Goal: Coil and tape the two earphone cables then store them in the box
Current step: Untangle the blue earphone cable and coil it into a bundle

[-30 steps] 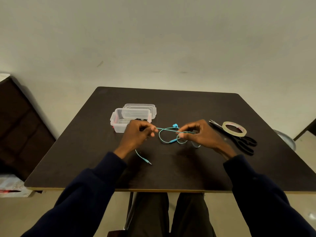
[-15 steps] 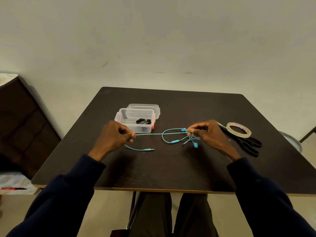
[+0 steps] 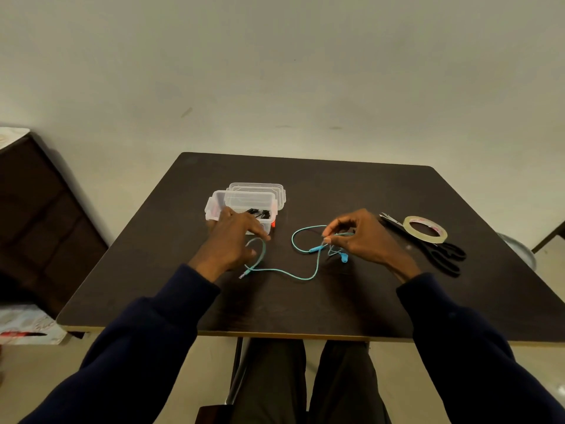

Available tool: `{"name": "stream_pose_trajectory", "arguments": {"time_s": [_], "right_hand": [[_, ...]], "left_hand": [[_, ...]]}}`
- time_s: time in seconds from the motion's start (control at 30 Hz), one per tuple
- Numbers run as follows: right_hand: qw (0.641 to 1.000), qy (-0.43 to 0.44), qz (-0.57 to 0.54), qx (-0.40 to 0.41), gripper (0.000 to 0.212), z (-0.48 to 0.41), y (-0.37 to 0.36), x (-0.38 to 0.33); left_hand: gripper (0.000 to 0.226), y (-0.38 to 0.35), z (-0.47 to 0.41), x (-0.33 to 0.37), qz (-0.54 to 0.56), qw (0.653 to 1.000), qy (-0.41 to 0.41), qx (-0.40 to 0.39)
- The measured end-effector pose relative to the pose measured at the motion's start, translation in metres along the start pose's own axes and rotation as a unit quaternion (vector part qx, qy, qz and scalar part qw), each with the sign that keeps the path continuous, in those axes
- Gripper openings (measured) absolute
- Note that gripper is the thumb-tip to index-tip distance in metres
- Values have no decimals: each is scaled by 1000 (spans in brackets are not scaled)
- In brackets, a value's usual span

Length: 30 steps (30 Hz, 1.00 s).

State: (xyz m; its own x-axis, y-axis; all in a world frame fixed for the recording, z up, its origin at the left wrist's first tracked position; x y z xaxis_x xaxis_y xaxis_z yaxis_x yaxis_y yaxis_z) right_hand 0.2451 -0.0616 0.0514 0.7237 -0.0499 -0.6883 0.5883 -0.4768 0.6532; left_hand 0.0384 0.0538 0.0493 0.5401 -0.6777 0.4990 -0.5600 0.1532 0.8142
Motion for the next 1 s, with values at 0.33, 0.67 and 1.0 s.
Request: {"name": "stream_pose_trajectory", "arguments": {"time_s": [0.33,0.67,1.0], "right_hand": [[999,20,-34,12,9,1,-12,-21],[1000,6,6,-9,2,7,-9,1],[994,-42,99,25,7,10,26,35]], "left_hand": [[37,-46,5,51,227,974,-9,-15],[8,-45,-5,21,244,968,31,43],[4,-1,-16,-44,107,986,50,122]]}}
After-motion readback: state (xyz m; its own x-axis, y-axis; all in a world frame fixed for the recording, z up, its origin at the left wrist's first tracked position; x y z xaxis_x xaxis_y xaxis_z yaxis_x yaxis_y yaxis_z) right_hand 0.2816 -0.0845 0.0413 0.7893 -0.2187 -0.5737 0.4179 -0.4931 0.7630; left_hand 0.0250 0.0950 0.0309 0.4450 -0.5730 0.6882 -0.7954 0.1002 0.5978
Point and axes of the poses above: each hand's wrist, its own z-axis away from the middle knuckle, its own y-axis out of the back of the hand, x = y × z, the point moved 10 cm from there along -z, towards the middle knuckle, and after that the axes turned 12 degrees about x, right-handed, at the moved point
